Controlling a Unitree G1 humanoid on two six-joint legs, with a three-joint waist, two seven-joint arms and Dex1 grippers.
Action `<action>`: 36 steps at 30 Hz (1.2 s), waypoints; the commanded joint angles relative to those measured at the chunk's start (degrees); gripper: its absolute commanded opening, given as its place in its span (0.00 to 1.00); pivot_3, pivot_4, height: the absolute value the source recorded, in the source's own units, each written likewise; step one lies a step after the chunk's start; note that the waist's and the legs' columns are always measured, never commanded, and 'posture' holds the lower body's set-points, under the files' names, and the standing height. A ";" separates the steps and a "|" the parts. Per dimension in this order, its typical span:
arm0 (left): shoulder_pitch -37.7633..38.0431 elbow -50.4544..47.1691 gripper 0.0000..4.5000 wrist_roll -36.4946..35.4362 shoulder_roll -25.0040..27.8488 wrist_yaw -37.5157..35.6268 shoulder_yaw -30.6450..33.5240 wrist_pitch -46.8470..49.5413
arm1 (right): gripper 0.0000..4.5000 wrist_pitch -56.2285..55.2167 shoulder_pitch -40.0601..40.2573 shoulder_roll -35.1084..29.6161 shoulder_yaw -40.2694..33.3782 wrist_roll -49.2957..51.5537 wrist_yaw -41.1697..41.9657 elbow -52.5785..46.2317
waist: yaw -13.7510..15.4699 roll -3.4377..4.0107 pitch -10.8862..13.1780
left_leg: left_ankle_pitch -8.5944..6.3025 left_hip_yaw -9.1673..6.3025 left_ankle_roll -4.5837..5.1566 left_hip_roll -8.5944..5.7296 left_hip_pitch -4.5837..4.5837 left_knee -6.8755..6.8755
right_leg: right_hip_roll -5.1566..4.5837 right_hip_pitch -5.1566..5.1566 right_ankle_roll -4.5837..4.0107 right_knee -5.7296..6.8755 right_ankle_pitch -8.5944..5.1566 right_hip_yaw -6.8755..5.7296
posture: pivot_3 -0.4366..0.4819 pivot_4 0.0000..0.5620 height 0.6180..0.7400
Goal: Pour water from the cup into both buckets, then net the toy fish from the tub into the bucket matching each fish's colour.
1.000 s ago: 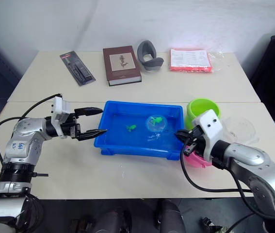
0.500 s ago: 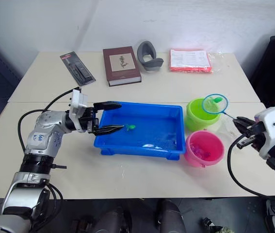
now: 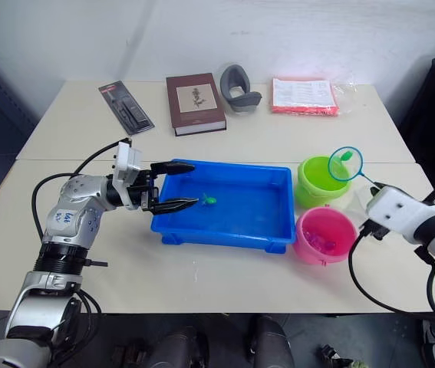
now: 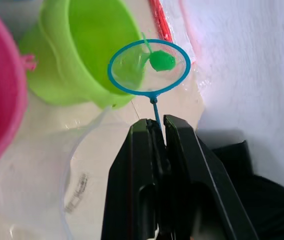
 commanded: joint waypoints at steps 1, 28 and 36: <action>-0.54 -0.33 0.99 0.05 -0.02 0.16 0.63 -1.36 | 0.00 -9.02 -0.27 -1.62 -0.94 -8.22 -6.65 3.68 | -0.03 0.00 0.00 | 0.00 -0.01 -0.01 0.01 0.00 0.00 | 0.01 0.00 0.00 0.00 0.00 0.00 | 0.48 0.27 1.00; 6.28 2.14 0.99 0.90 11.38 -3.80 4.24 -5.86 | 0.00 39.85 -20.00 5.67 24.19 32.79 10.96 -20.50 | -0.10 0.11 0.02 | 0.01 -0.20 0.00 0.03 -0.04 0.11 | -0.06 0.03 -0.08 0.02 0.02 -0.13 | 0.48 0.27 1.00; 10.23 -1.58 0.99 0.56 12.94 -1.96 5.09 -4.39 | 0.00 42.24 -37.59 14.65 39.82 21.50 14.31 -7.76 | -0.28 0.09 0.01 | 0.02 -0.19 0.04 0.05 -0.10 0.15 | -0.04 -0.01 -0.11 0.02 0.04 -0.21 | 0.48 0.27 1.00</action>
